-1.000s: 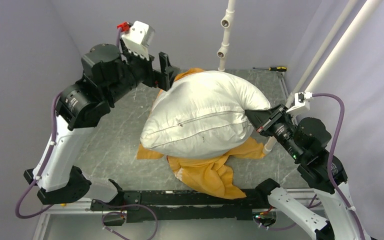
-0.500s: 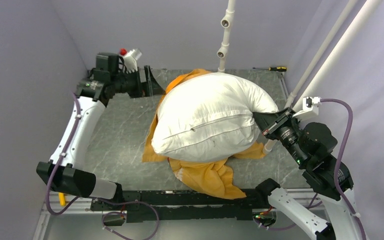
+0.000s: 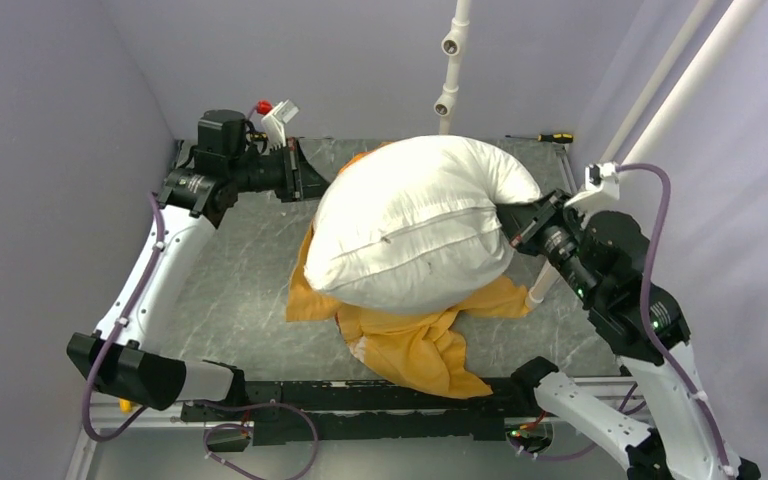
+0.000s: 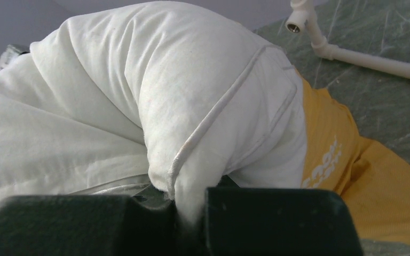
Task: Put the pillow into the pillowcase
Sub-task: Stuff the pillow into the pillowcase.
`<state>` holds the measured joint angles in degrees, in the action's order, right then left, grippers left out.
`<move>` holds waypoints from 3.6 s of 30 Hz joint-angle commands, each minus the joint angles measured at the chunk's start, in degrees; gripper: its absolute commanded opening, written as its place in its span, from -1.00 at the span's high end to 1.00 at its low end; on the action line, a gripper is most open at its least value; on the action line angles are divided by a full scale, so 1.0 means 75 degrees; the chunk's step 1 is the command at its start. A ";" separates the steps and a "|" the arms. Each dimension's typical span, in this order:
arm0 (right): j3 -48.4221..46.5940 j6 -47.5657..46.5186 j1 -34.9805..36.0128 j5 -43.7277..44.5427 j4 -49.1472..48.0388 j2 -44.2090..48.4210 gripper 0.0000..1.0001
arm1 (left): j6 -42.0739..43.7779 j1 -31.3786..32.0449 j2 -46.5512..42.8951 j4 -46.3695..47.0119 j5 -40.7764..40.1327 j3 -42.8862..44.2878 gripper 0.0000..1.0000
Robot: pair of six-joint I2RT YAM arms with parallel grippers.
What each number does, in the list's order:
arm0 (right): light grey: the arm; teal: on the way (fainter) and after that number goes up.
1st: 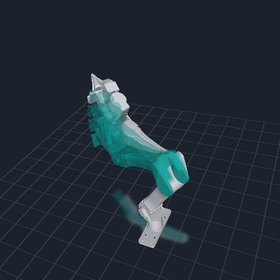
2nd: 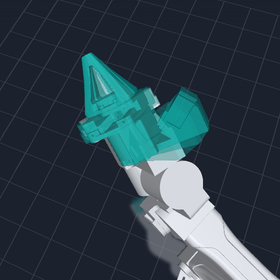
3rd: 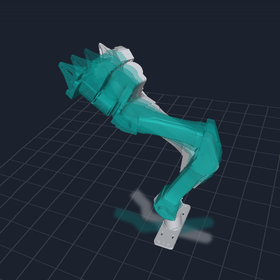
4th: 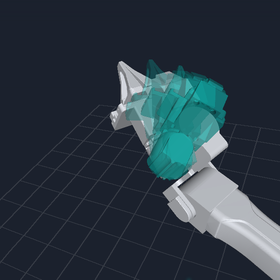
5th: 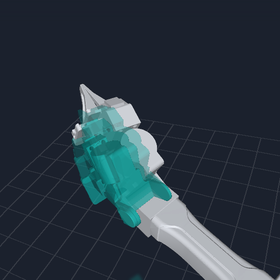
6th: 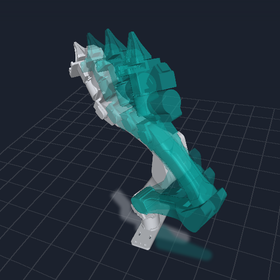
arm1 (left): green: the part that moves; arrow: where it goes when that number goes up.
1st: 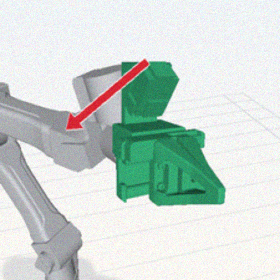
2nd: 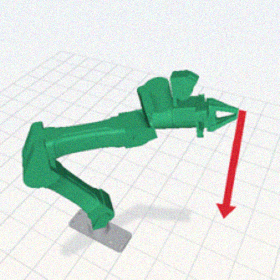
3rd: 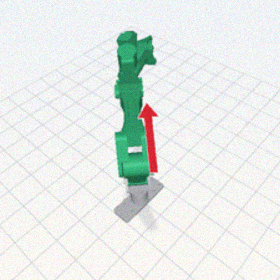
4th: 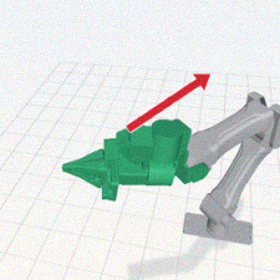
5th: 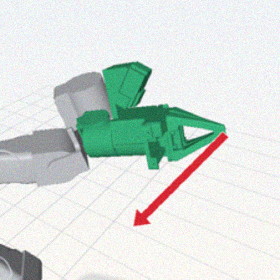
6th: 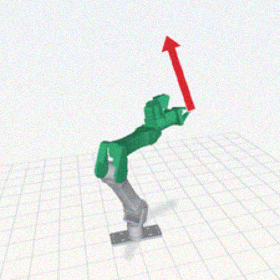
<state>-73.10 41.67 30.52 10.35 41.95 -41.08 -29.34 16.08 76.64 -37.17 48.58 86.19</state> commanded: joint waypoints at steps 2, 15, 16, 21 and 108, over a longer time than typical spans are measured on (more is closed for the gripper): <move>-0.0968 -0.1108 -0.0012 -0.0666 -0.0244 -0.1432 0.85 | 0.0269 0.0118 -0.0722 0.0094 -0.0509 0.1102 1.00; -0.2350 -0.0070 -0.0017 -0.1290 0.0313 -0.1610 -0.99 | -0.0708 0.0196 -0.1308 0.0963 -0.0467 0.1094 1.00; -0.2341 0.0106 -0.0015 -0.1687 0.0288 -0.1555 -0.99 | -0.0749 0.0295 -0.1347 0.1086 -0.0536 0.0943 1.00; -0.2236 0.1088 -0.0015 -0.2595 -0.0023 -0.1081 -0.99 | -0.0618 0.1301 -0.1301 0.1238 -0.1243 0.0591 1.00; 0.0553 -0.0936 0.0008 -0.0478 -0.0272 0.1225 1.00 | 0.1683 0.2191 -0.0135 -0.1808 -0.2760 0.1407 -0.98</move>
<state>-69.82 35.35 30.59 2.20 35.27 -32.84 -14.11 32.62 74.78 -57.45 14.22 100.09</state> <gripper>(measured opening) 0.163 0.930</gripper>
